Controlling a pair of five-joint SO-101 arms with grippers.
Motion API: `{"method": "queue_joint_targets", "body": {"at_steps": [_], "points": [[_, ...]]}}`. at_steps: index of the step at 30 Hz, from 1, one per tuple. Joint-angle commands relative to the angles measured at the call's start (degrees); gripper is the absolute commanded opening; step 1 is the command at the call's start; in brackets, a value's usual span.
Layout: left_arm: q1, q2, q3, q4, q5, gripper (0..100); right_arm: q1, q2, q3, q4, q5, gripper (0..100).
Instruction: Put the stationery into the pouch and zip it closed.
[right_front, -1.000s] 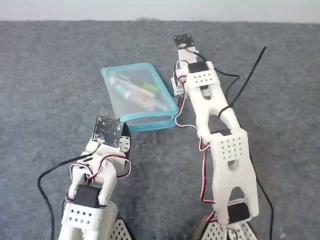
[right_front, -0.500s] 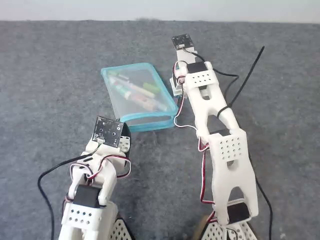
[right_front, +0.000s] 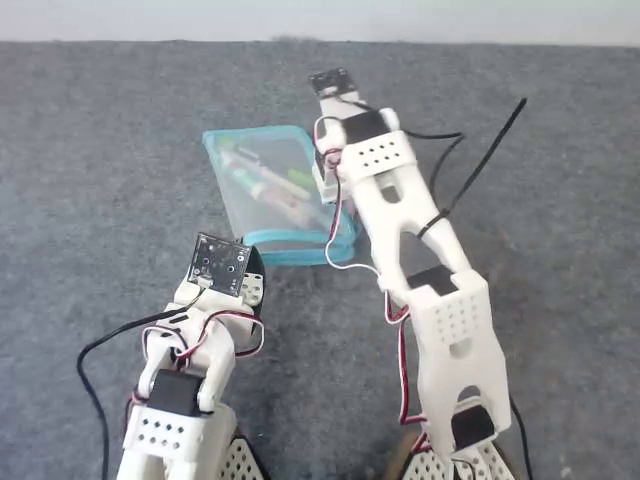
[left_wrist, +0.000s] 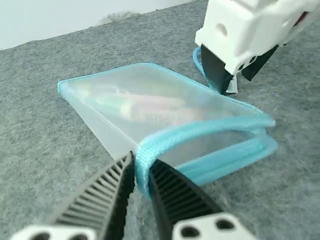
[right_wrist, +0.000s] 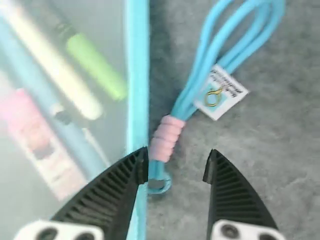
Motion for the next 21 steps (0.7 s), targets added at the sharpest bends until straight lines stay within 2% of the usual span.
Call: {"method": "queue_joint_targets", "body": {"at_steps": [1,4,10,16,21], "points": [[0.5,-1.1,-0.9,-0.7,0.0,1,-1.9,0.7,-1.1,0.1,-1.0,18.8],[0.5,-1.1,-0.9,-0.7,-0.1,1,-0.7,4.5,-1.1,0.0,-3.3,18.8],[0.4,-1.1,-1.2,-0.7,0.1,1,0.6,9.1,-1.1,2.7,-3.5,19.0],[-1.8,-1.1,-1.3,-1.0,0.1,1,1.7,8.7,-1.6,3.6,-4.0,18.8],[-2.0,-1.1,-1.2,-1.0,0.1,1,6.0,7.2,-2.4,7.3,-6.6,16.5]]}}
